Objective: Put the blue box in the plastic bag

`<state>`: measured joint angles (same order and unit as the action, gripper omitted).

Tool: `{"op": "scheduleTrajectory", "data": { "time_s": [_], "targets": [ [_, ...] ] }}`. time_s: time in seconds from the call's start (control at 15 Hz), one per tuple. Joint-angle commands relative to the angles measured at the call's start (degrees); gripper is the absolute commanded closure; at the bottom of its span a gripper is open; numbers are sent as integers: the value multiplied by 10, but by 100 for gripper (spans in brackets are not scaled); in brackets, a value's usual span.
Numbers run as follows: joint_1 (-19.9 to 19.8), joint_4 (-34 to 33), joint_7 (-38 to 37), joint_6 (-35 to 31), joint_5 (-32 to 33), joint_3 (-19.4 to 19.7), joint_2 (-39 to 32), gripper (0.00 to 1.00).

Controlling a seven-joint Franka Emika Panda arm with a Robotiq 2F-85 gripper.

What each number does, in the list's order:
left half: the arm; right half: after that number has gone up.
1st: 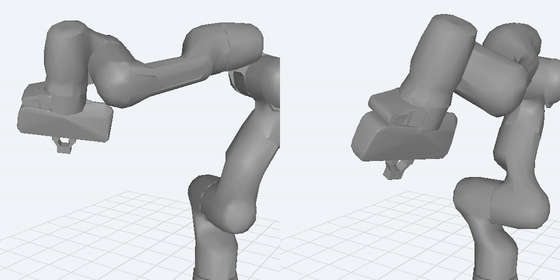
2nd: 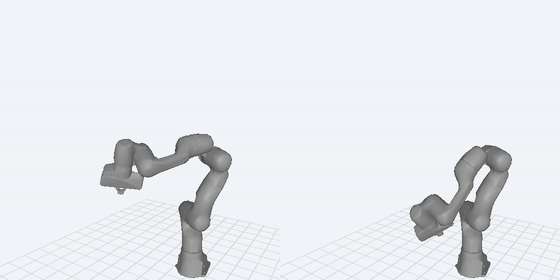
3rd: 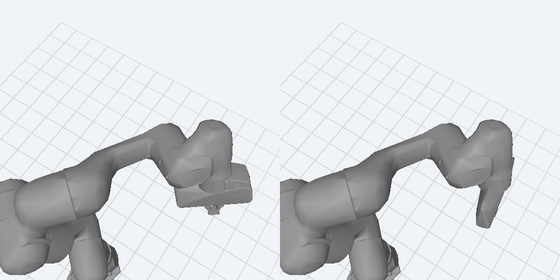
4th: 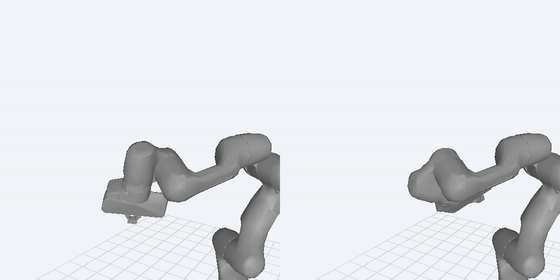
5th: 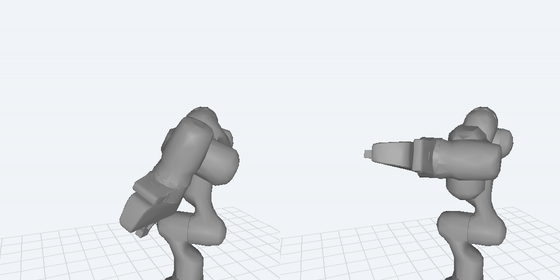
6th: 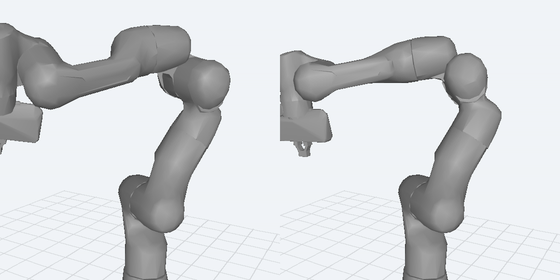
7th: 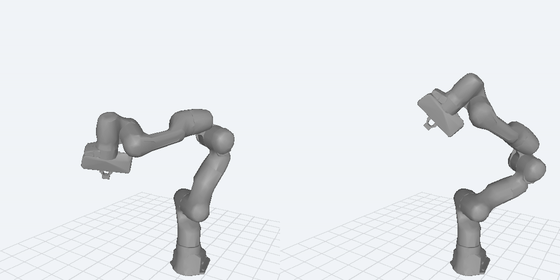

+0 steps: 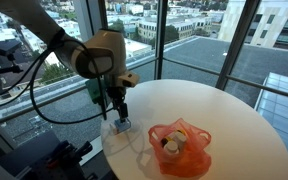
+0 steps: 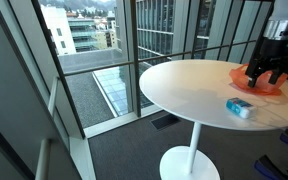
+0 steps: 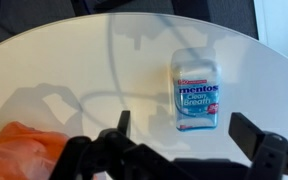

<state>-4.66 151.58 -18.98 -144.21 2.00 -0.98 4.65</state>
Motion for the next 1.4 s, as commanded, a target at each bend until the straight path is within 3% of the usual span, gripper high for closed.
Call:
{"op": "scheduleTrajectory", "data": {
  "time_s": [0.0, 0.47, 1.13, 1.2, 1.27, 1.33],
  "targets": [
    [5, -4, -3, -40, 7, 7, -24, 0],
    [18, -21, -2, -118, -1, 14, -113, 0],
    [48, -53, 7, -139, -22, 25, -194, 0],
    [51, -56, 6, -139, -22, 27, -198, 25],
    [53, -58, 5, -138, -21, 29, -200, 26],
    [56, -59, 4, -137, -20, 32, -201, 34]
  ]
}}
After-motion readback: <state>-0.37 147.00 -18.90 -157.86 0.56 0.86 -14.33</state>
